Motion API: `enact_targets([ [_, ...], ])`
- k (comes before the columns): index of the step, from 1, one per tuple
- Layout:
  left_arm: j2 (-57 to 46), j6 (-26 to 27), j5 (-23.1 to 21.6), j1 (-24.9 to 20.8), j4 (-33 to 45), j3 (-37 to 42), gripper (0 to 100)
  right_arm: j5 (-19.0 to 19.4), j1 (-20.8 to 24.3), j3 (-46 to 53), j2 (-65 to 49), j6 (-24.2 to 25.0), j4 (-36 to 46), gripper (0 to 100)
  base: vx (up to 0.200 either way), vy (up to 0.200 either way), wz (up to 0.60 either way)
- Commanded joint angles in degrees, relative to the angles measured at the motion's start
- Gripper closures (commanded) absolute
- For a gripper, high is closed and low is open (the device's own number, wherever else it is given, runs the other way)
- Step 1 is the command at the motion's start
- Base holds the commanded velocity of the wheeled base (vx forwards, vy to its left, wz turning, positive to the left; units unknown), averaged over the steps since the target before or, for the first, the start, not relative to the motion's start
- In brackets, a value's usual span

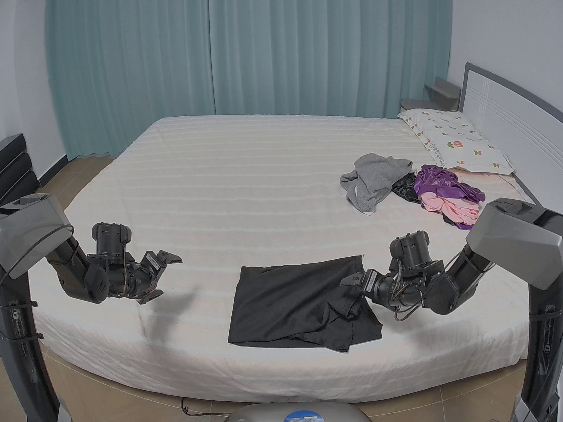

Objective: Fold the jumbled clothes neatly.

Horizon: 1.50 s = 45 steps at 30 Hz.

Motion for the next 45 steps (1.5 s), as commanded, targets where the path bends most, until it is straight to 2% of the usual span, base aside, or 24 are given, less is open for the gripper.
enact_targets([
  [1, -0.04, -0.16, 0.01, 0.10, -0.02, -0.01, 0, -0.03, 3.99, 5.87, -3.21, 4.62, -2.90, 0, 0.000, 0.000, 0.00],
  [4, -0.04, -0.16, 0.01, 0.10, -0.02, -0.01, 0, -0.29, 4.52, 5.08, -1.81, 6.81, -2.90, 0, 0.000, 0.000, 0.00],
  [11, -0.04, -0.16, 0.01, 0.10, -0.02, -0.01, 0, -0.73, 4.61, 3.58, -0.40, 6.99, -2.02, 0, 0.000, 0.000, 0.00],
  [12, -0.04, -0.16, -0.08, 0.10, -0.02, -0.01, 0, -2.58, 4.78, 1.65, 1.18, 6.99, -2.02, 0, 0.000, 0.000, 0.00],
  [16, -0.04, -0.16, -0.08, 0.10, -0.02, -0.01, 0, -4.42, 5.14, -0.46, 2.76, 6.90, -1.41, 0, 0.000, 0.000, 0.00],
  [17, -0.12, -0.25, -0.08, 0.19, -0.02, -0.01, 0, -4.42, 5.14, -0.55, 2.68, 6.90, -1.06, 100, 0.000, 0.000, 0.00],
  [27, -0.12, -0.25, -0.08, 0.19, -0.02, -0.01, 0, -4.86, 4.78, 3.58, -1.89, 8.92, -0.79, 100, 0.000, 0.000, 0.00],
  [36, -0.12, -0.25, -0.08, 0.19, -0.02, -0.01, 0, -3.89, 1.71, 9.74, -6.20, 8.48, -0.88, 100, 0.000, 0.000, 0.00],
  [42, -0.12, -0.34, -0.08, 0.19, -0.02, -0.01, 0, -0.47, -1.46, 12.28, -5.76, -0.04, -1.50, 100, 0.000, 0.000, 0.00],
  [45, -0.12, -0.34, -0.08, 0.19, -0.02, -0.01, 0, -0.20, -1.37, 12.37, -5.50, -1.10, -1.41, 100, 0.000, 0.000, 0.00],
])
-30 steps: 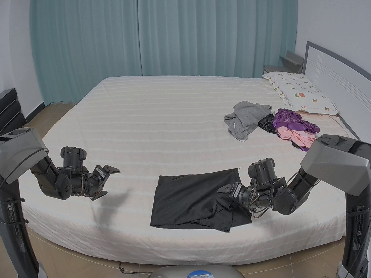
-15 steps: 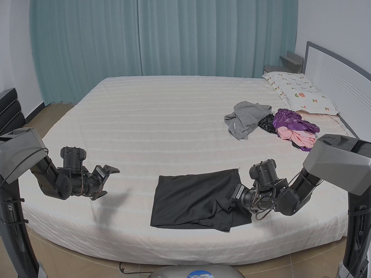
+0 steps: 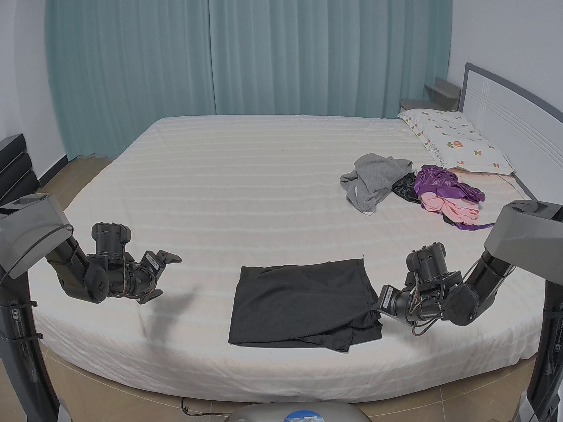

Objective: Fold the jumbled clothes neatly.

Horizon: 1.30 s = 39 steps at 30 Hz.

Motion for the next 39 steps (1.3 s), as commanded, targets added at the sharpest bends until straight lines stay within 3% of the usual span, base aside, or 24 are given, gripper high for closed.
enact_targets([
  [1, -0.07, -0.04, 0.00, 0.04, -0.02, 0.02, 0, 0.30, -0.66, 0.76, 0.19, -1.23, -0.01, 100, 0.000, 0.000, 0.00],
  [6, 0.01, -0.04, 0.00, 0.04, 0.07, -0.07, 0, 0.21, -1.19, 2.08, 0.46, -8.26, -0.09, 100, 0.000, 0.000, 0.00],
  [13, -0.07, -0.04, 0.00, 0.04, 0.07, 0.02, 0, -0.14, -1.36, 2.17, 1.16, -12.13, 0.43, 100, 0.000, 0.000, 0.00],
  [14, -0.07, -0.04, 0.00, 0.04, -0.02, -0.07, 0, -0.14, -1.36, 2.25, 1.16, -12.65, 0.43, 0, 0.000, 0.000, 0.00],
  [25, 0.01, -0.04, 0.00, 0.04, -0.02, -0.07, 0, 0.39, -2.86, -3.55, 1.86, -12.39, -0.18, 0, 0.000, 0.000, 0.00],
  [30, 0.01, 0.05, 0.27, -0.04, -0.02, -0.07, 0, 0.39, -3.03, -13.48, 6.17, -5.53, 0.78, 0, 0.000, 0.000, 0.00],
  [39, 0.01, -0.31, 0.71, -0.04, 0.07, -0.51, 0, -0.32, -2.59, -29.04, 14.26, -1.58, 6.15, 0, 0.000, 0.000, 0.00],
])
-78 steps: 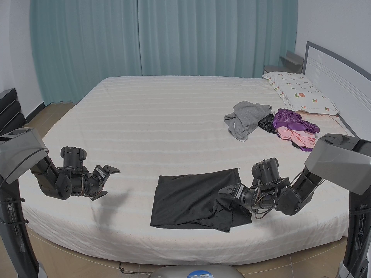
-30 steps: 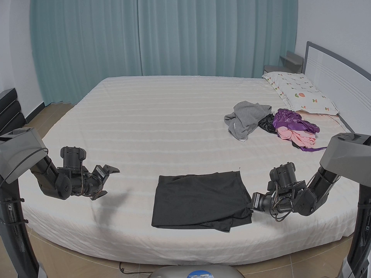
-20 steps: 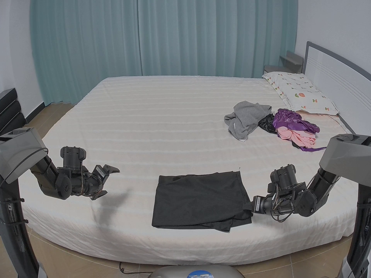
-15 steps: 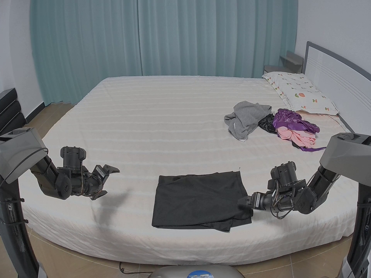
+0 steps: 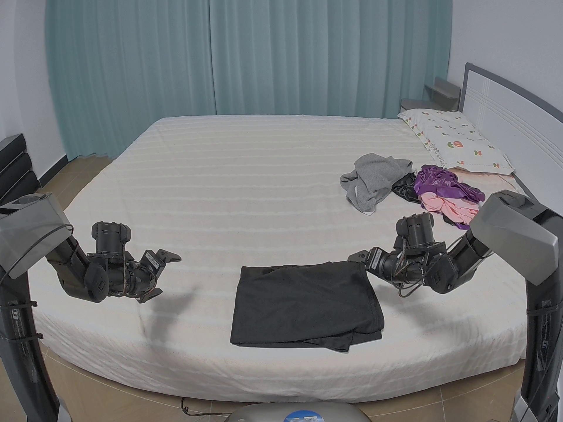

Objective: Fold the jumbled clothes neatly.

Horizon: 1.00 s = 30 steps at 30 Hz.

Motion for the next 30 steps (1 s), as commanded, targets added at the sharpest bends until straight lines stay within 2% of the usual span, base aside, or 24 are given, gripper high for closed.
enact_targets([
  [1, 0.05, -0.20, 0.16, 0.02, 0.02, -0.14, 0, -0.29, 0.36, -10.04, 7.68, 2.40, 3.35, 0, 0.000, 0.000, 0.00],
  [7, 0.05, -0.20, 0.16, 0.02, 0.02, -0.05, 0, -1.44, 0.44, -17.34, 11.37, 2.75, 6.69, 0, 0.000, 0.000, 0.00],
  [8, 0.05, -0.11, 0.16, 0.02, 0.02, -0.05, 0, -1.44, 0.36, -17.95, 11.72, 2.75, 7.22, 100, 0.000, 0.000, 0.00],
  [14, 0.14, -0.11, 0.16, 0.02, 0.02, -0.14, 0, -2.23, 0.09, -21.91, 13.21, 2.84, 10.21, 100, 0.000, 0.000, 0.00],
  [15, 0.14, -0.11, 0.16, 0.02, 0.02, -0.14, 0, -3.63, 0.00, -22.52, 13.56, 2.84, 10.47, 100, 0.000, 0.000, 0.00],
  [30, 0.14, -0.11, 0.25, -0.07, 0.02, -0.14, 0, -7.32, -1.93, -22.88, 12.07, 3.54, 10.56, 100, 0.000, 0.000, 0.00],
])
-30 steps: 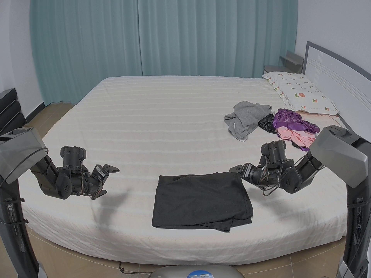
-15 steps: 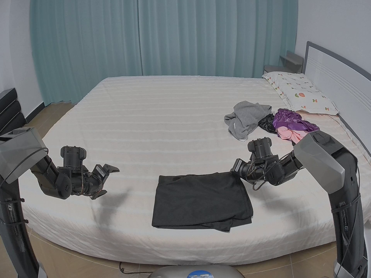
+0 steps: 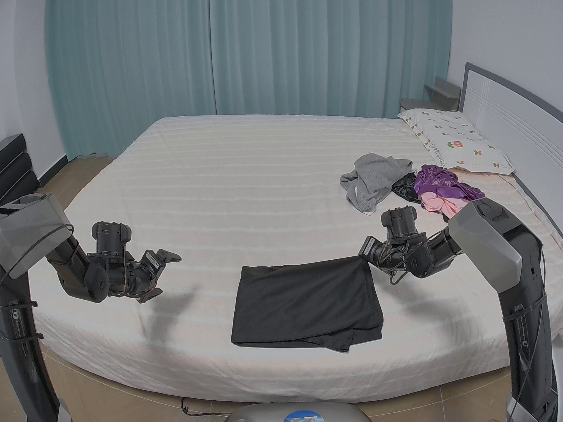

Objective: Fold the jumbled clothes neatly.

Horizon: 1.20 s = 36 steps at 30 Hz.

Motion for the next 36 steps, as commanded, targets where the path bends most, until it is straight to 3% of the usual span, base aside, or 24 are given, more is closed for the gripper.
enact_targets([
  [1, 0.08, -0.05, -0.01, 0.02, -0.03, -0.06, 0, -0.17, -0.32, -0.03, -0.32, 0.05, 0.04, 100, 0.000, 0.000, 0.00],
  [7, 0.08, -0.05, -0.01, 0.02, 0.06, -0.06, 0, -0.34, -0.32, 0.06, -0.23, 0.14, 0.74, 100, 0.000, 0.000, 0.00],
  [8, 0.08, -0.05, -0.01, 0.02, 0.06, -0.06, 0, -0.26, -0.32, 0.23, -0.23, 0.14, 0.74, 0, 0.000, 0.000, 0.00],
  [15, 0.08, -0.05, -0.01, -0.07, -0.03, 0.03, 0, 0.53, -0.32, 3.13, -3.04, 2.25, 0.13, 0, 0.000, 0.000, 0.00],
  [17, 0.08, -0.05, -0.01, -0.07, -0.03, 0.03, 0, 4.49, -0.41, 9.90, -7.61, 2.69, -0.22, 0, 0.000, 0.000, 0.00],
  [22, 0.08, -0.05, -0.01, -0.07, -0.03, 0.03, 0, 8.09, 0.30, 24.23, -13.68, -0.47, -2.60, 0, 0.000, 0.000, 0.00],
  [27, 0.08, -0.05, -0.01, -0.07, 0.06, -0.06, 0, 11.26, 1.26, 41.63, -18.25, -5.57, -14.37, 0, 0.000, 0.000, 0.00],
  [31, -0.01, -0.05, -0.10, -0.07, 0.14, 0.03, 0, 11.26, 1.70, 45.85, -17.89, -5.39, -19.82, 0, 0.000, 0.000, 0.00],
  [36, -0.01, -0.05, -0.10, -0.07, 0.14, 0.12, 0, 11.26, 2.84, 45.23, -17.37, -5.04, -19.91, 0, 0.000, 0.000, 0.00],
])
